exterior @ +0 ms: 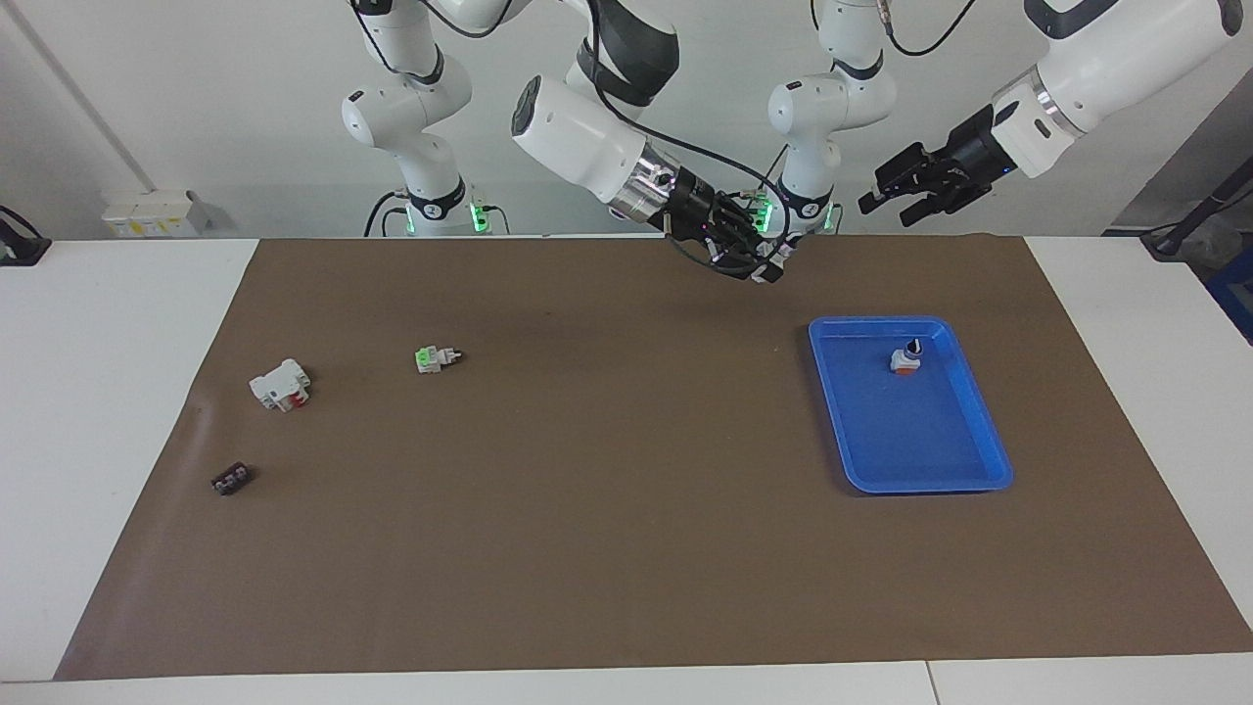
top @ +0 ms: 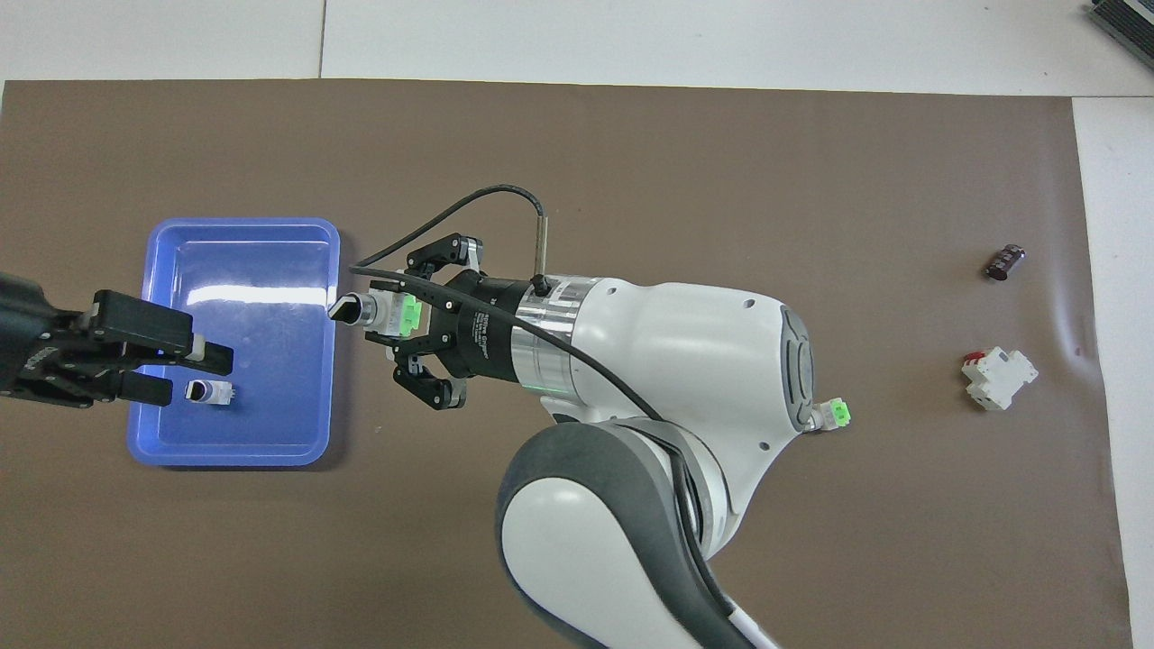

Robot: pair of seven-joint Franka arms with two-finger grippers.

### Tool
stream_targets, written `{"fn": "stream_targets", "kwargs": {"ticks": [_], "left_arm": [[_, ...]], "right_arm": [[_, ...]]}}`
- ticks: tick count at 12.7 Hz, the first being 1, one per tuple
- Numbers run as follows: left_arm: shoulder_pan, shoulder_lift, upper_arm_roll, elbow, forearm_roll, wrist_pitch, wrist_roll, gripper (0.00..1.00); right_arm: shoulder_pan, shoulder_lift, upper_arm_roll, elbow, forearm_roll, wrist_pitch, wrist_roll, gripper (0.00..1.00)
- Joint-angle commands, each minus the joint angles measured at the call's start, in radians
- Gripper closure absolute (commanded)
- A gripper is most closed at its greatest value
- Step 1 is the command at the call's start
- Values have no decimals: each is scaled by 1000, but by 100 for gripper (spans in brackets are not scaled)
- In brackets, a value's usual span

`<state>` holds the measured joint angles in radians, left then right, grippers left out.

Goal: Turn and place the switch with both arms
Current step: 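Reach the left gripper to the switch held by the right gripper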

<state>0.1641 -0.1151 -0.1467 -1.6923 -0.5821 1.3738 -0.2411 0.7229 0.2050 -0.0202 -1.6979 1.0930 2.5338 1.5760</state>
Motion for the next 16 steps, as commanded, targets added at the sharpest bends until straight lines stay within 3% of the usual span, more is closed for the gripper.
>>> {"fn": "stream_targets", "kwargs": {"ticks": [1,8,14,16], "left_arm": [[-5,-28,-5,-29,-102,13,-208,25],[-29,-40,-13,-76,-225,195,-588,46],[-23,-43,-11,-92,-235,243,-862,64],[-29,-46,-11,-98,-234,261,-873,64]], "right_arm": [[7,16,2,23,-25,49,18,100],[39,22,0,15,-33,65,6,100],[41,22,0,14,-33,65,-1,100],[41,22,0,15,-33,66,1,100]]}}
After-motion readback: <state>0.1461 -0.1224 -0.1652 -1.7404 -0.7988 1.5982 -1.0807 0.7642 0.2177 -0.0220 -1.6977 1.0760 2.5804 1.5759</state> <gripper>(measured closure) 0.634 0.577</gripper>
